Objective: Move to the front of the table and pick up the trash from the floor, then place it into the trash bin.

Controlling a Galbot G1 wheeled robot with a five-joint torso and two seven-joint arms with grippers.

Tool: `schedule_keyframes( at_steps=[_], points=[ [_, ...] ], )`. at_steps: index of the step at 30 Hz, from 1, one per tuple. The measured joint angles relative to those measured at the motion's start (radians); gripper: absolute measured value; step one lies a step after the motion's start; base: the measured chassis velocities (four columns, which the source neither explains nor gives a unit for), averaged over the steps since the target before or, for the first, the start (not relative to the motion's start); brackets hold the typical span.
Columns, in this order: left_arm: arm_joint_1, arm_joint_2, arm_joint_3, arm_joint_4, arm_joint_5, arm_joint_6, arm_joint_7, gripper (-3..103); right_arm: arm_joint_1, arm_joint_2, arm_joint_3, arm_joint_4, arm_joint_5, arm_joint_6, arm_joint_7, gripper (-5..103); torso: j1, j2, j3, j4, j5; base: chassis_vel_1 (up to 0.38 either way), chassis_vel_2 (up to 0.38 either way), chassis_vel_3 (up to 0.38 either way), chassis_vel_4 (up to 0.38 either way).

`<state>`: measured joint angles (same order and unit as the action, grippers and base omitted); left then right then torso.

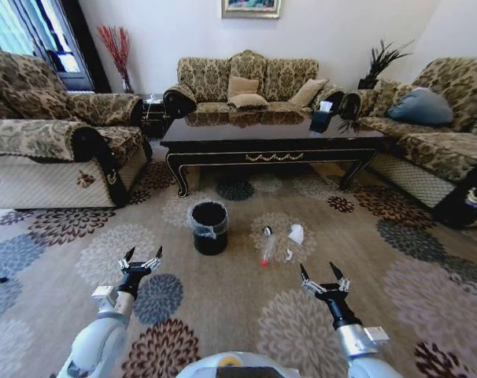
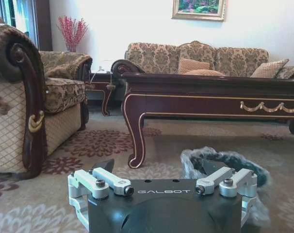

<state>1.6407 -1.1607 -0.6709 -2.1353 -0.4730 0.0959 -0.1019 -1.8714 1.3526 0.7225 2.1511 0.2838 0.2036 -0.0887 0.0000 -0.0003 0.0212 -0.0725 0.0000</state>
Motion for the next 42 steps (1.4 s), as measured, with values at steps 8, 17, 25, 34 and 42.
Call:
schedule_keyframes(
  at_steps=[8,17,25,34,42],
  points=[
    [-0.007,0.004,0.004,0.004,0.0,0.006,-0.003,100,-0.006,0.005,-0.001,0.003,-0.008,0.003,0.002,100,0.0,0.0,0.0,0.0,-0.0001,-0.232,0.235,0.229,-0.229],
    [-0.033,0.018,0.019,0.008,0.0,0.029,-0.024,100,-0.007,0.007,-0.003,0.001,-0.01,0.008,0.005,100,0.0,0.0,0.0,0.0001,0.0002,-0.226,0.227,0.226,-0.225],
    [-0.135,0.081,0.12,-0.007,0.011,0.15,-0.127,100,0.0,0.007,-0.012,-0.004,-0.009,0.01,0.03,100,0.0,0.0,0.0,0.0,-0.0002,-0.115,0.106,0.103,-0.114],
    [-0.282,0.246,0.192,-0.069,-0.305,0.461,-0.31,100,0.03,-0.027,-0.054,-0.035,-0.008,0.001,0.045,100,0.0,0.0,0.0,0.0001,-0.0003,0.0,0.0,0.0,0.0],
    [-0.484,0.363,0.323,0.004,-0.548,0.58,-0.416,100,0.036,-0.034,-0.056,-0.028,0.0,-0.006,0.052,100,0.0,0.0,0.0,0.0002,-0.0002,0.0,0.0,0.0,0.0]
  ],
)
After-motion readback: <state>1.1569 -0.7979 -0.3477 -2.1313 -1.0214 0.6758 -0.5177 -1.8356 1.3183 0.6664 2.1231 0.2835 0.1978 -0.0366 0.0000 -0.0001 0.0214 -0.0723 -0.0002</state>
